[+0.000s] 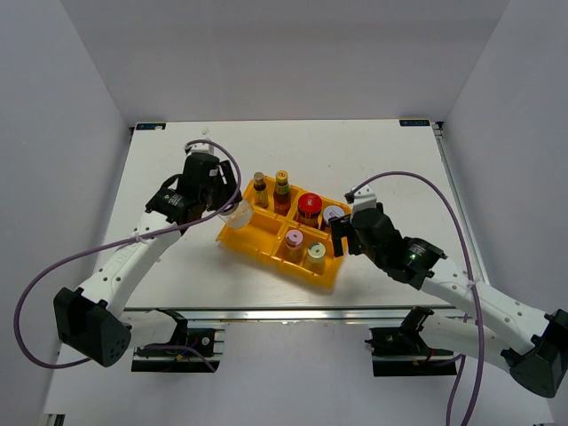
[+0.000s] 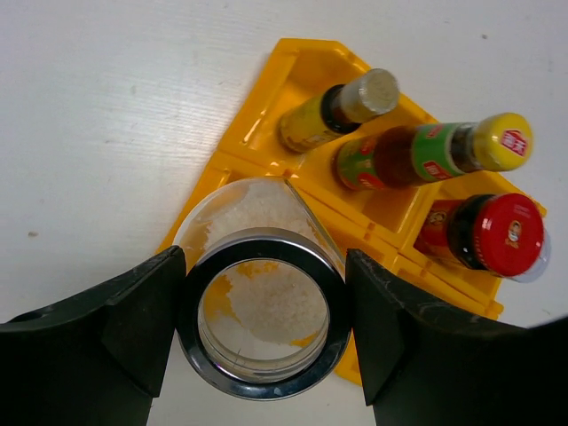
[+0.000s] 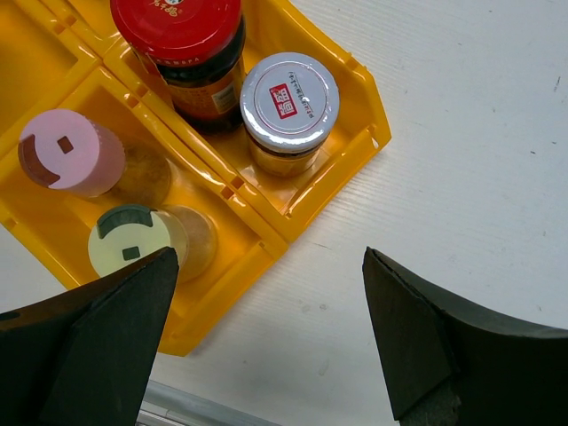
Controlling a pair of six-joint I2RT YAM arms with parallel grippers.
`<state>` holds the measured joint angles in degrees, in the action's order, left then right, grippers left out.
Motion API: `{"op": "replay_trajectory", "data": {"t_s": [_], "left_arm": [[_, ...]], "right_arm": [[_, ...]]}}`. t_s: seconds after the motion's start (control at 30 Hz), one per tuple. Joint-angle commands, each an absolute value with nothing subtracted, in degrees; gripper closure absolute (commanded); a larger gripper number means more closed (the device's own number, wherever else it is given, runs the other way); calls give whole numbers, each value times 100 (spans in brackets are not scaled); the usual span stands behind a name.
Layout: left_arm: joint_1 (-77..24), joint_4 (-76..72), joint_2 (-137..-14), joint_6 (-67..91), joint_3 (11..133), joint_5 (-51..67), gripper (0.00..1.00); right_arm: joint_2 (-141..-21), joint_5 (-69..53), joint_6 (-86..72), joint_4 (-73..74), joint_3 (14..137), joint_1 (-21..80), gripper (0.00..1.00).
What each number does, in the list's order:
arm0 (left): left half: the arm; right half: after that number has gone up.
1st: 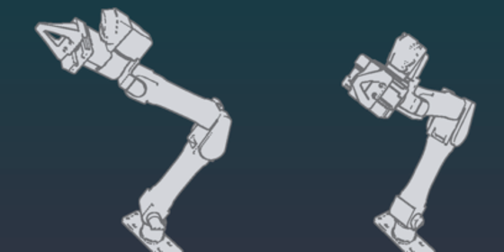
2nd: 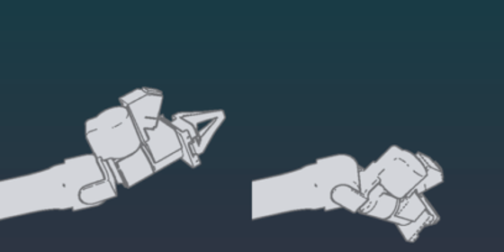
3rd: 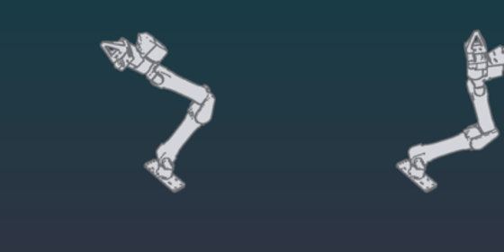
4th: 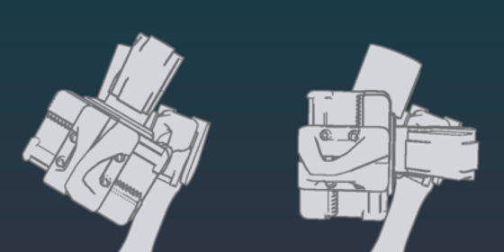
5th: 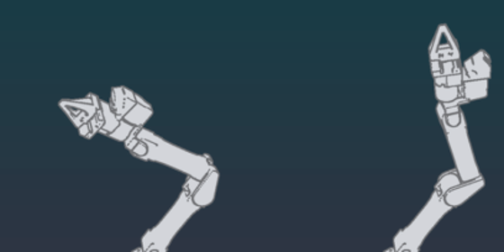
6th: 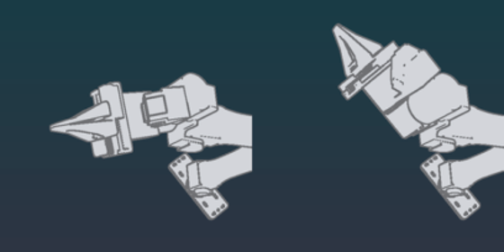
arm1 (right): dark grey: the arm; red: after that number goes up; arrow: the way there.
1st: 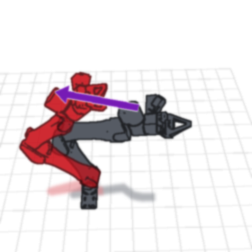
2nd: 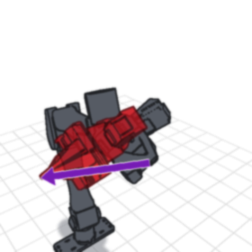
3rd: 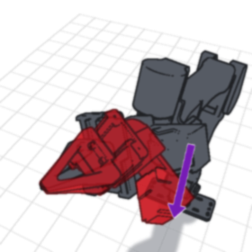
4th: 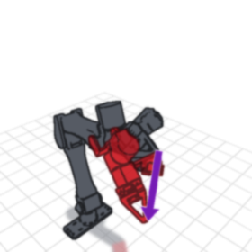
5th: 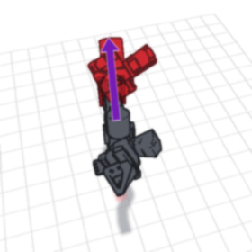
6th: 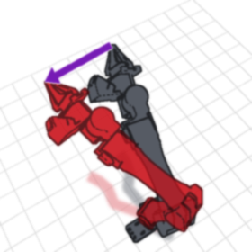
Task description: Organize the condiment bottles
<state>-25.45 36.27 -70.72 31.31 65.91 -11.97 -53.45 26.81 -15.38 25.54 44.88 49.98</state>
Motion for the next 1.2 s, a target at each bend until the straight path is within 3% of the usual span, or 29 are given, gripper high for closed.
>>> {"op": "replay_trajectory", "data": {"t_s": [0.0,1.17], "left_arm": [[-2654,3859,-6856,3804,6680,-1863,100],[-4184,3885,-8736,5107,6847,-3164,100]], "right_arm": [[-5168,2663,-1573,2452,4369,4992,11],[-4676,2725,-1626,2294,4131,4983,11]]}}
